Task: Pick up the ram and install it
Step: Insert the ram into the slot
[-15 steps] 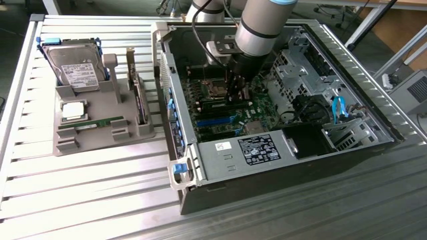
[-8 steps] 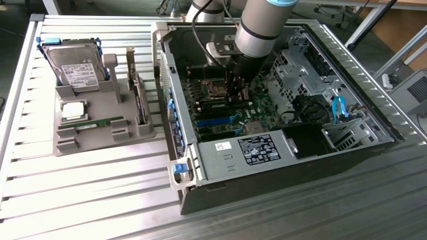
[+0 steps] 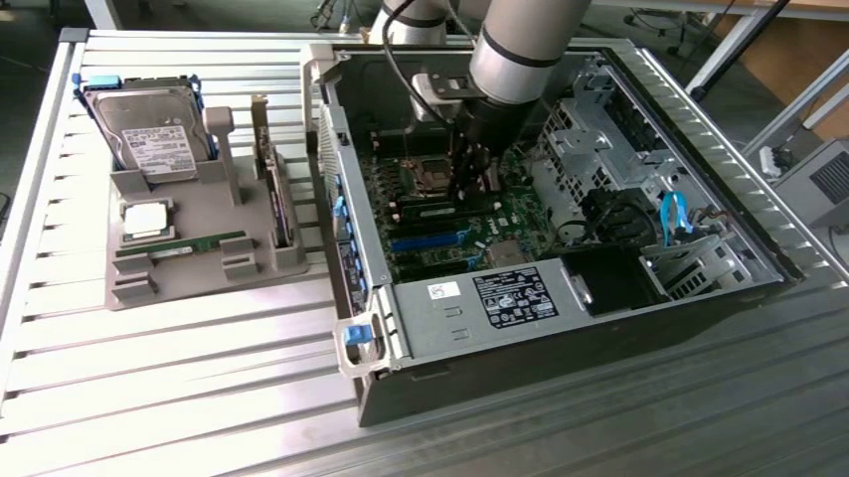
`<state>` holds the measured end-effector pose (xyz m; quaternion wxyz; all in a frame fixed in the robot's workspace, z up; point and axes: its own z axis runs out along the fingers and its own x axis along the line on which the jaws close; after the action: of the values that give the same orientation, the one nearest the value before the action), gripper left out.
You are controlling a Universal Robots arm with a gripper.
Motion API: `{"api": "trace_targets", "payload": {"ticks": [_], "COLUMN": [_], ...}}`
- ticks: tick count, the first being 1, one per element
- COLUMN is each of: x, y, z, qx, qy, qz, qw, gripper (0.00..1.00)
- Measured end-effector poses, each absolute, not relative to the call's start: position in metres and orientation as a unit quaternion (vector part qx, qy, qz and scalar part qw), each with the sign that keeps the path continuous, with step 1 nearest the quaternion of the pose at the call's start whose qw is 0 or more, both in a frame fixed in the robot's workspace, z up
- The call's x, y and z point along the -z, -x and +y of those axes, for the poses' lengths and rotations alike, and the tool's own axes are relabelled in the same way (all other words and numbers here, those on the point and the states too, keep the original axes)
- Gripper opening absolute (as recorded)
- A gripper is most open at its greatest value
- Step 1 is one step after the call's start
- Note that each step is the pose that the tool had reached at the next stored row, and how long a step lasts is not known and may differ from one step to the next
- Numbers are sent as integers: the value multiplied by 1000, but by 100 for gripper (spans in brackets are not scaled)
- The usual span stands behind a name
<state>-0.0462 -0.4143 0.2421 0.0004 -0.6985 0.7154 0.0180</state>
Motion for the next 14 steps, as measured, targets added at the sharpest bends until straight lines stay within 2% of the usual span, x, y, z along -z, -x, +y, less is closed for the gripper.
{"api": "trace_targets", "payload": {"ticks": [2, 3, 4, 14], "x": [-250, -253, -254, -254], "y": [46, 46, 46, 2], "z": [-411, -408, -408, -408], "qx": [-17, -16, -16, -24], "qy": [698, 698, 698, 730], "qz": [715, 715, 715, 683], "qw": [0, -1, -2, -11], "gripper": [25, 11, 9, 9]}}
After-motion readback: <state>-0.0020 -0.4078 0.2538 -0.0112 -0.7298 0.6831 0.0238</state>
